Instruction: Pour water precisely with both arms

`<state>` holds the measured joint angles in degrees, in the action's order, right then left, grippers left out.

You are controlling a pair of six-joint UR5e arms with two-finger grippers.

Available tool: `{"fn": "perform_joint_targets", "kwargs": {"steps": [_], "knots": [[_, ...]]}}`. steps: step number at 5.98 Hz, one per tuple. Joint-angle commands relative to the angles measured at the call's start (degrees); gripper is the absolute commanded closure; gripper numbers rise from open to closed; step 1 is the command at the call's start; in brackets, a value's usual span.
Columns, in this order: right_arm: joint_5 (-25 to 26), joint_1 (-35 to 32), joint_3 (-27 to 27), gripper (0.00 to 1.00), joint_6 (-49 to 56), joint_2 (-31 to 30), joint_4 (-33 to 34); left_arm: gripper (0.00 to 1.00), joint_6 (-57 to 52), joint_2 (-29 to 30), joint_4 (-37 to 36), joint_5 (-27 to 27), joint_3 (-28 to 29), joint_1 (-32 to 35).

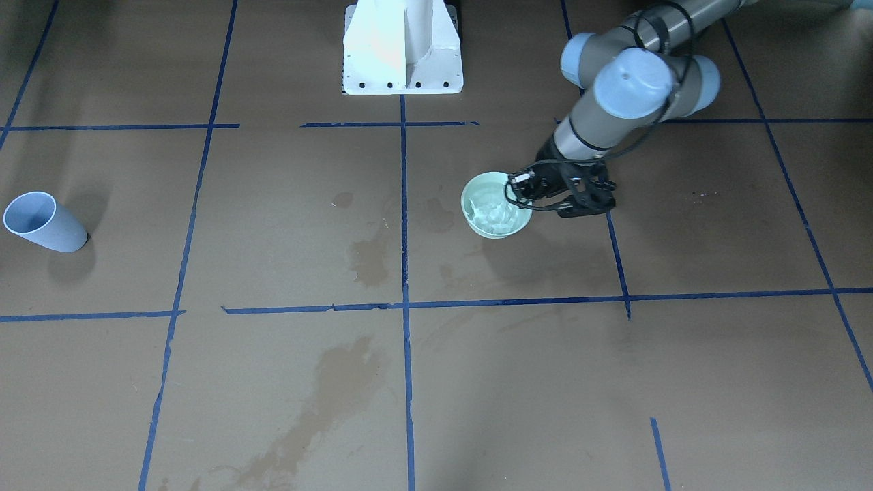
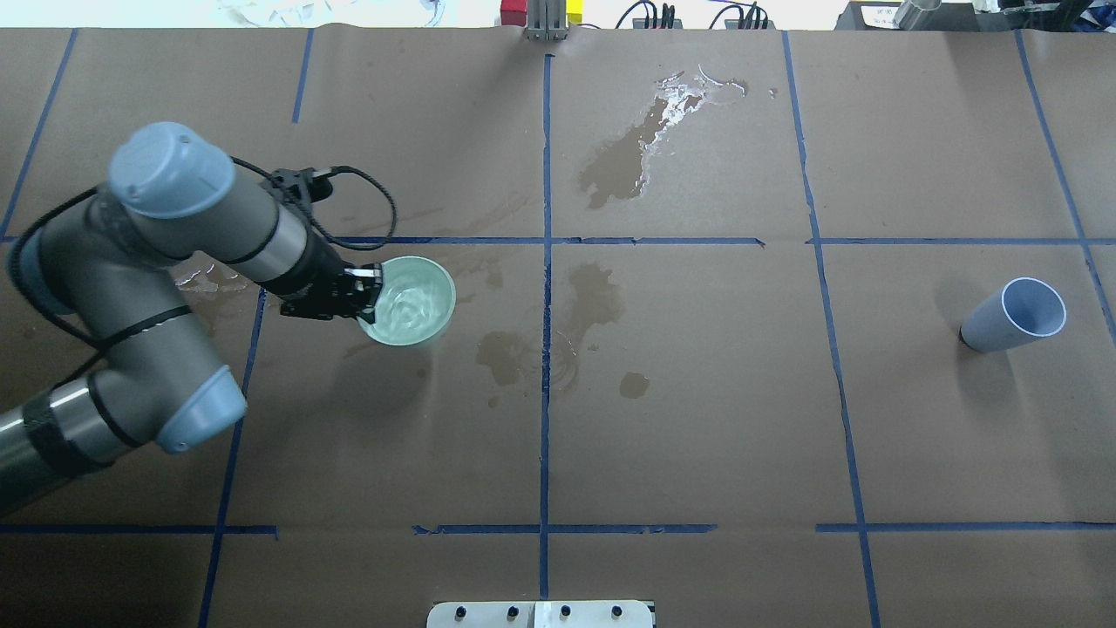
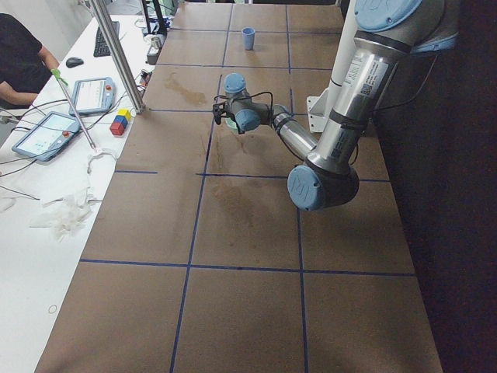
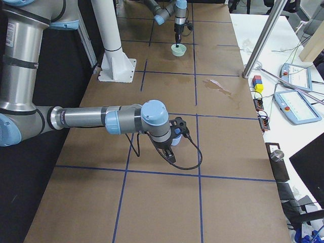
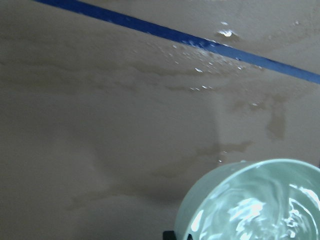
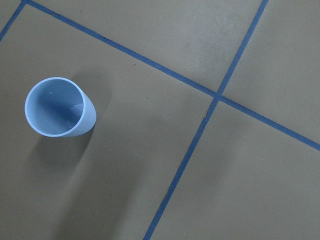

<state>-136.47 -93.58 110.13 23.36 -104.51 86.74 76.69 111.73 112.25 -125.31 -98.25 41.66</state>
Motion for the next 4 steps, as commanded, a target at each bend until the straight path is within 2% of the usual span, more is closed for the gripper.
{"fn": "perform_joint_targets", "kwargs": {"steps": [1, 3, 4], "knots": [[0.6, 0.1, 0.0, 0.0, -0.1, 0.1, 0.0, 1.0, -4.3, -6.2, 4.4, -4.3, 0.0, 4.6], [1.4, 0.1, 0.0, 0.0, -0.1, 0.3, -0.1, 1.0, -12.1, -14.7, 10.6, -9.0, 0.5, 11.2], [1.4, 0.1, 0.0, 0.0, -0.1, 0.2, -0.1, 1.0, -17.8, -17.8, 10.6, -10.0, 1.1, 13.9]]}}
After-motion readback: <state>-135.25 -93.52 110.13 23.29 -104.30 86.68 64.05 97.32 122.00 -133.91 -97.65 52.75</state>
